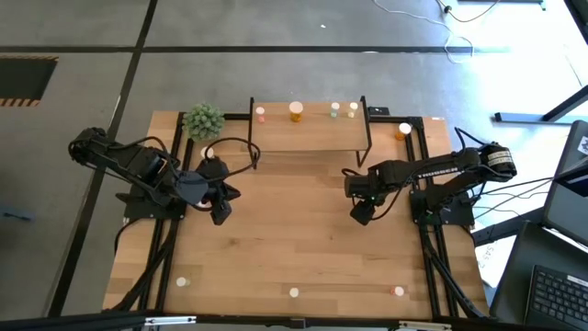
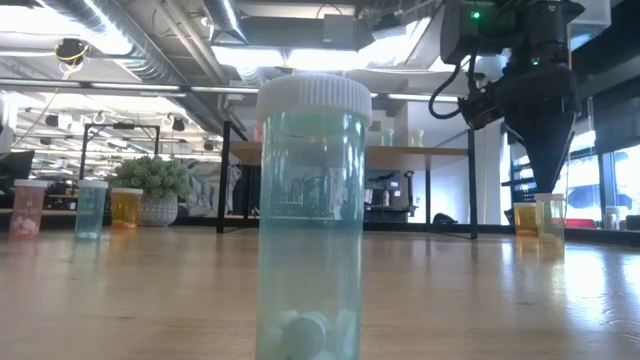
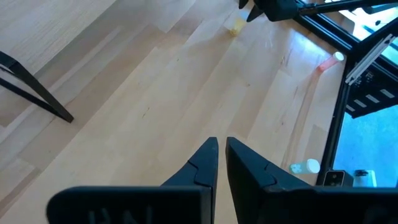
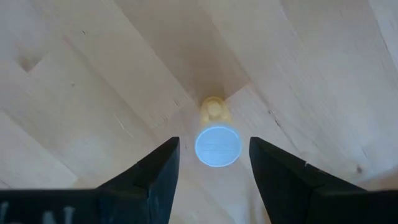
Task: Pick and place medicine bottles onto shelf by color
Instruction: Put the top yellow medicine bottle on the shelf, aligned with the other yellow medicine bottle
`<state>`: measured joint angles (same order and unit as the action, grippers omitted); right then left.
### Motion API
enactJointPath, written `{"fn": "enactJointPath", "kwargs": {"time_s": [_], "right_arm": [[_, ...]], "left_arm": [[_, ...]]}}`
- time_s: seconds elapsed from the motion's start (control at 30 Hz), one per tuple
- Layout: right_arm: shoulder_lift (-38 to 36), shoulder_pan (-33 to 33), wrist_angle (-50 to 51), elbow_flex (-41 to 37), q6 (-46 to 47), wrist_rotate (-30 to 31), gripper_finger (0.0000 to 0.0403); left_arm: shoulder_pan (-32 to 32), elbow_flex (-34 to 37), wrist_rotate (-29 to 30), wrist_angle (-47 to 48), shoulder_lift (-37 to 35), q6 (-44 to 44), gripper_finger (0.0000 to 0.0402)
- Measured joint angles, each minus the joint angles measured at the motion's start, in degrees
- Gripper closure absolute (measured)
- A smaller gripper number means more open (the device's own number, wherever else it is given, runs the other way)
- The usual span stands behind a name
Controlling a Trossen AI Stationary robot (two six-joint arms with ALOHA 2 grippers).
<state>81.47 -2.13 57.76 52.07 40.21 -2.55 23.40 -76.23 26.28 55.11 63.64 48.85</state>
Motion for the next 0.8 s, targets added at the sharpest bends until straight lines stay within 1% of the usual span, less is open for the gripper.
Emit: {"fn": "enactJointPath", "kwargs": {"time_s": [0.3, 0.5, 0.67, 0.8], "right_arm": [[0.00, 0.00, -0.17, 0.00, -0.27, 0.49, 0.0206], [0.00, 0.00, -0.25, 0.00, -0.26, 0.48, 0.0206], [0.00, -0.02, -0.38, 0.00, -2.72, 0.48, 0.0206], [0.00, -0.02, -1.53, 0.00, -2.96, 0.48, 0.0206]], "left_arm": [[-0.01, 0.00, 0.01, -0.24, 0.00, -2.99, 0.0374], [-0.02, 0.00, 0.02, -0.74, 0.00, -3.01, 0.0374], [-0.01, 0.00, 0.02, -0.74, 0.00, -3.01, 0.0374], [-0.01, 0.00, 0.02, -0.74, 0.00, -3.01, 0.0374]]}}
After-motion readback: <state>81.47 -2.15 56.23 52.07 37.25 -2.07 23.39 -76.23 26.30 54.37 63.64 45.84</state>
